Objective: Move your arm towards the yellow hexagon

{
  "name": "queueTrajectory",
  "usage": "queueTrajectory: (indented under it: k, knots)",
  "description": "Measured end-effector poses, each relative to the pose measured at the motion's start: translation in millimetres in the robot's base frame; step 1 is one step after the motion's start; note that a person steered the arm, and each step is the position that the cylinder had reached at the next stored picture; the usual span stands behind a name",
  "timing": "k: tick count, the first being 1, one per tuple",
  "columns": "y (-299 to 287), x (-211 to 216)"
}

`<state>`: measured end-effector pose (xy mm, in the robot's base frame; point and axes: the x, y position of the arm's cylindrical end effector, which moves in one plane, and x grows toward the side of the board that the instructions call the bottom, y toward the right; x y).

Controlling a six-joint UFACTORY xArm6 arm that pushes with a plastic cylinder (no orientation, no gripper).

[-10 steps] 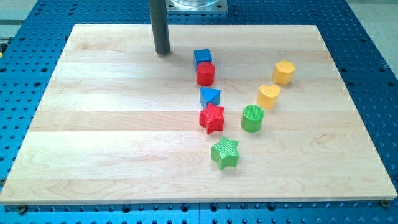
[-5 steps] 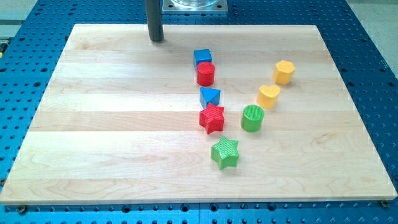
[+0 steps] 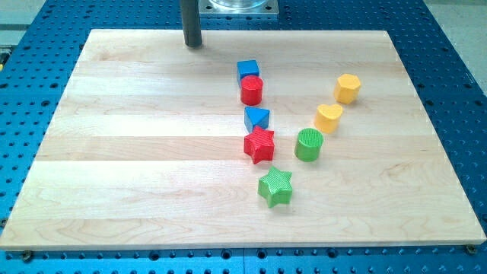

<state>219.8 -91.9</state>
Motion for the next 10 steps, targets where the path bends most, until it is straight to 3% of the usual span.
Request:
queueTrajectory:
  k: [1,4,8,9,10]
  knots:
    - [7,-9]
    - [137,12]
    - [152,4]
    - [162,39]
    - [210,61]
